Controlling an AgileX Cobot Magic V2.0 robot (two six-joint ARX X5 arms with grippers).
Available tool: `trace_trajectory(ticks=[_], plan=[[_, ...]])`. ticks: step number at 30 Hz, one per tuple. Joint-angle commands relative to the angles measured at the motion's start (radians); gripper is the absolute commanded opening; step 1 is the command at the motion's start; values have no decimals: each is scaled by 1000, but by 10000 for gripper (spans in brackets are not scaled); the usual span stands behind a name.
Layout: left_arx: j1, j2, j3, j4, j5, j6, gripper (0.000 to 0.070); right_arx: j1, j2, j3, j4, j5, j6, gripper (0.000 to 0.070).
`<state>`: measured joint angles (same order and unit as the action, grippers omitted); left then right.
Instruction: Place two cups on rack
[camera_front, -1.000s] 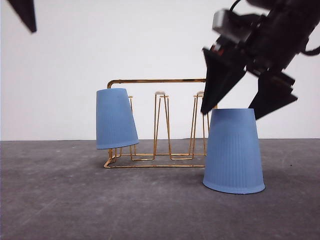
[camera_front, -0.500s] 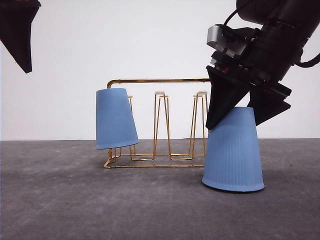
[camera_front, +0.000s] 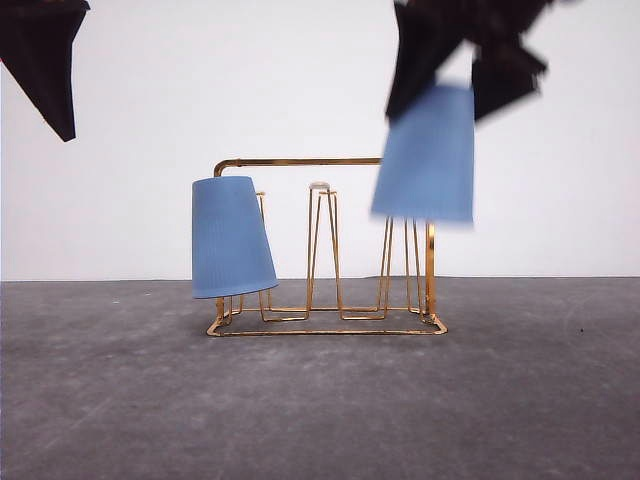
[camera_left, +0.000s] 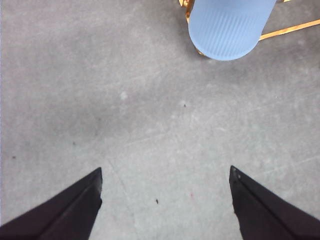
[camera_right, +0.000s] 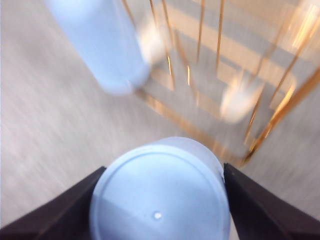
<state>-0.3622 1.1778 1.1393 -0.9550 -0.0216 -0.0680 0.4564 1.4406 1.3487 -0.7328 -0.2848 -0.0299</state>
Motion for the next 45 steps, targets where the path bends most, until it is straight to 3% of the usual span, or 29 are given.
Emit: trace_trajectory(ticks=[1, 7, 12, 26, 37, 38, 42, 43, 45], plan=[[-5, 11, 13, 12, 4, -2, 480, 6, 8, 69, -14, -2, -27, 357], [-5, 11, 13, 13, 4, -2, 480, 4, 9, 150, -6, 12, -38, 357], [-5, 11, 13, 14, 4, -2, 480, 4, 33, 150, 0, 81, -55, 357], [-5, 11, 13, 21, 4, -4, 480, -2, 237, 150, 87, 154, -68, 357], [-5, 11, 13, 30, 4, -4, 480, -2, 285, 150, 108, 152, -75, 366], [-5, 11, 13, 30, 4, -4, 480, -2, 285, 150, 107, 151, -76, 399], [-5, 11, 13, 30, 4, -4, 480, -4, 285, 150, 101, 151, -82, 651], [-5, 11, 13, 30, 4, -4, 480, -4, 285, 150, 101, 151, -81, 688], [-5, 11, 13, 30, 4, -4, 480, -3, 285, 150, 102, 151, -78, 695]])
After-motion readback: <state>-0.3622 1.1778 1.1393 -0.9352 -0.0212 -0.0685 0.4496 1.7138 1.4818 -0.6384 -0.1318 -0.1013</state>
